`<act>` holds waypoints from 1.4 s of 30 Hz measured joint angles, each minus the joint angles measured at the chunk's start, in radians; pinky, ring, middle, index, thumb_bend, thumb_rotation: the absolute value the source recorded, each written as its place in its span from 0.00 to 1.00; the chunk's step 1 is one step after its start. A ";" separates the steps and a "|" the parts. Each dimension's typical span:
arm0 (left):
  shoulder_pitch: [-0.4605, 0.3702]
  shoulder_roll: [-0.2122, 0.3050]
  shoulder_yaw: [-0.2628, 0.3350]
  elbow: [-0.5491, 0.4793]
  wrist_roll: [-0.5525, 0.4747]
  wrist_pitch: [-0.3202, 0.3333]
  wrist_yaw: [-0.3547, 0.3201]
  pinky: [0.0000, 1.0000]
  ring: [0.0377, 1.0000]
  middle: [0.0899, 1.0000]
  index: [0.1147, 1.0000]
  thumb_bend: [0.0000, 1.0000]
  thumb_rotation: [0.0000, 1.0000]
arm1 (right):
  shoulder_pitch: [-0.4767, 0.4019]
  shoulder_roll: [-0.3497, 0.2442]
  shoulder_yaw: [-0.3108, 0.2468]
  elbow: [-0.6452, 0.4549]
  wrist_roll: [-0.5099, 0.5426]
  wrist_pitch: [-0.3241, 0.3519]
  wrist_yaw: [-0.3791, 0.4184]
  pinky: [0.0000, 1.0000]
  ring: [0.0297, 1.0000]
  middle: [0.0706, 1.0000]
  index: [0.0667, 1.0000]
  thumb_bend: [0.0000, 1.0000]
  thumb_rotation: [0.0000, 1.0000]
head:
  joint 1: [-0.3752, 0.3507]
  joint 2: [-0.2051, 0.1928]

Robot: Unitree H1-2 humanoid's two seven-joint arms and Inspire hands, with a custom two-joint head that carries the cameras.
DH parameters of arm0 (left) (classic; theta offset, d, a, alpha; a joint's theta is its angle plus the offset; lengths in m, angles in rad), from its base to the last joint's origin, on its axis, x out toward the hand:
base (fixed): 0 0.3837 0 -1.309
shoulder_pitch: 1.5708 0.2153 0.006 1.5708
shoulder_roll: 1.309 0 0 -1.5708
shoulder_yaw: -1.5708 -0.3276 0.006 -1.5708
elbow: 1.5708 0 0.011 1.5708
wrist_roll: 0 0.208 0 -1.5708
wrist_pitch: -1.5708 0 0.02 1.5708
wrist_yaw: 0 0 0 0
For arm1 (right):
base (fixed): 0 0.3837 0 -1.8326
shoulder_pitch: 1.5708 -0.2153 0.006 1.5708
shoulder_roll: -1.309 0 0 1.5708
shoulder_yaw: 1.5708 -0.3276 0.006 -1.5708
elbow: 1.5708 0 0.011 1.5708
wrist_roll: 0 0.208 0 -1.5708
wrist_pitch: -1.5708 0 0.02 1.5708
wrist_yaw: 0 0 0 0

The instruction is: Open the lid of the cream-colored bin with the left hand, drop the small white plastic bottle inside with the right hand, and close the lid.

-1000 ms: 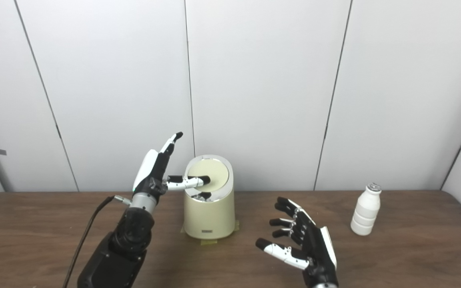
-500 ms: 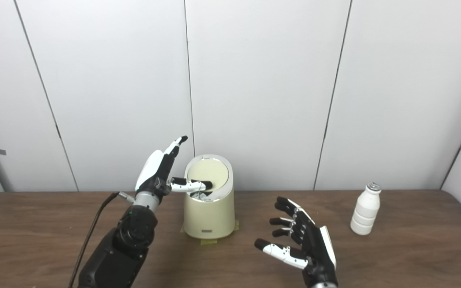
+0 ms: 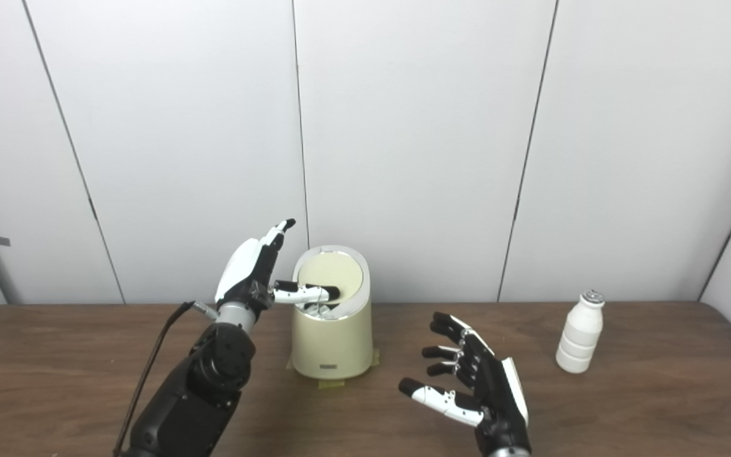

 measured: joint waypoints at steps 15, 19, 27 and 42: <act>-0.052 0.077 -0.129 -0.075 0.047 0.182 -0.215 0.99 1.00 1.00 1.00 0.75 0.00 | 0.007 0.000 0.007 -0.016 -0.002 0.015 -0.001 0.54 0.63 0.78 0.76 0.82 0.22 | 0.002 0.008; -0.050 0.082 -0.132 -0.092 0.045 0.189 -0.235 0.95 1.00 1.00 1.00 0.75 0.00 | 0.009 0.000 0.007 -0.018 -0.004 0.020 -0.001 0.55 0.63 0.78 0.76 0.81 0.21 | 0.002 0.009; 0.036 0.021 0.005 -0.126 -0.040 0.025 -0.087 0.75 0.94 0.98 1.00 0.75 0.20 | 0.011 0.000 0.008 -0.022 -0.010 0.026 -0.004 0.53 0.62 0.78 0.76 0.81 0.20 | 0.003 0.011; 0.141 -0.023 0.172 -0.305 -0.196 -0.183 0.029 0.82 0.91 0.91 0.95 0.68 0.28 | 0.014 0.000 0.010 -0.023 -0.002 0.033 -0.003 0.54 0.64 0.77 0.76 0.80 0.22 | 0.008 0.011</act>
